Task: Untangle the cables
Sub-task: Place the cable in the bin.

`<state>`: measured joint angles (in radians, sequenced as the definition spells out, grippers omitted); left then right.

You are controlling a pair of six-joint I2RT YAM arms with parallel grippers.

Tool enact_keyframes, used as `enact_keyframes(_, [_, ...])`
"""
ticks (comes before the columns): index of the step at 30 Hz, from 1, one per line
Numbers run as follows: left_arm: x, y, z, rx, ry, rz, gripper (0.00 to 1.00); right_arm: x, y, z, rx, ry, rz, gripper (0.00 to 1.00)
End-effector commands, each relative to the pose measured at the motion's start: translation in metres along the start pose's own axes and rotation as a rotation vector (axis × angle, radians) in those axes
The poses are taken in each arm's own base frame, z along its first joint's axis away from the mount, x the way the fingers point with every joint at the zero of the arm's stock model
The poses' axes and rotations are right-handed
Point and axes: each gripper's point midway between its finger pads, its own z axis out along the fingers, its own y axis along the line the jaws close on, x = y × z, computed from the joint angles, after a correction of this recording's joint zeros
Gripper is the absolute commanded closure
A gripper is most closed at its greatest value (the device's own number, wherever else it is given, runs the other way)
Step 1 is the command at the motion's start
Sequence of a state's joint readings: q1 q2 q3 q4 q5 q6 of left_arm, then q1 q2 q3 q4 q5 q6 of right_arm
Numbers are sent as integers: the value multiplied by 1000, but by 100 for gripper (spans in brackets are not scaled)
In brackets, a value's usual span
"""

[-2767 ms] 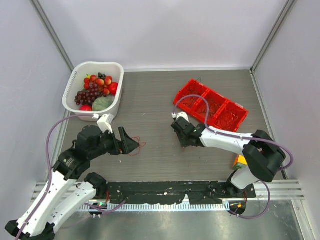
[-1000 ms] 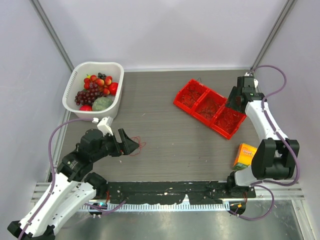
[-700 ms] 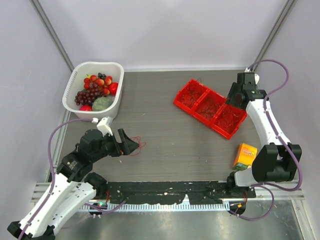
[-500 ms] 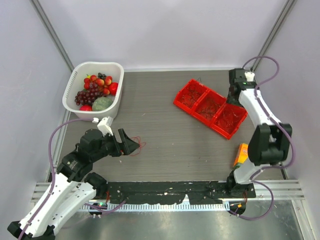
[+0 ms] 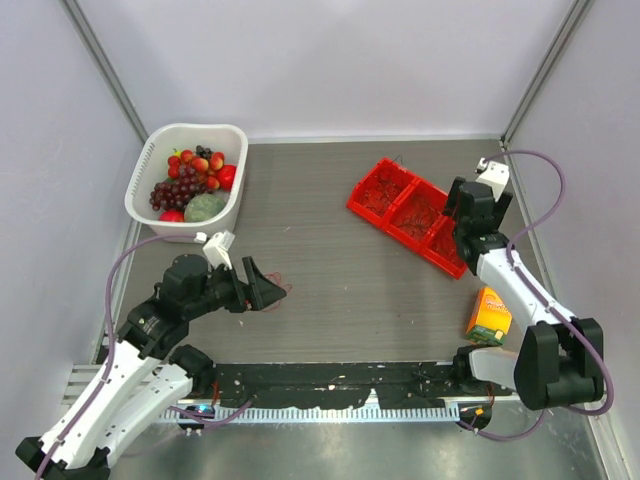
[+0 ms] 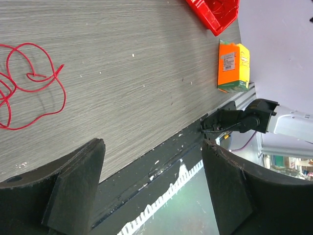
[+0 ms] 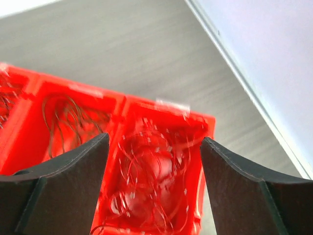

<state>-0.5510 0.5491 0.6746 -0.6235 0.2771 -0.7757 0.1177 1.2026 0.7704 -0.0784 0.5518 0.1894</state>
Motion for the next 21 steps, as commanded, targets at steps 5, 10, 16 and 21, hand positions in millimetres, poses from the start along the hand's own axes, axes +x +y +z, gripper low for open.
enact_keyframes(5, [-11, -24, -4, 118, -42, 42, 12, -61, 20, 18, -17, -139, 37, 26])
enact_keyframes(10, [-12, -53, 4, 279, 0, 62, 17, -61, 22, 1, -89, -168, 100, 50])
enact_keyframes(16, [-15, -58, 16, 304, 14, 46, 19, -80, 2, -17, -130, -403, 183, 9])
enact_keyframes(21, [-14, -59, 17, 333, 6, 40, 19, -85, 12, -14, -175, -384, 173, 9])
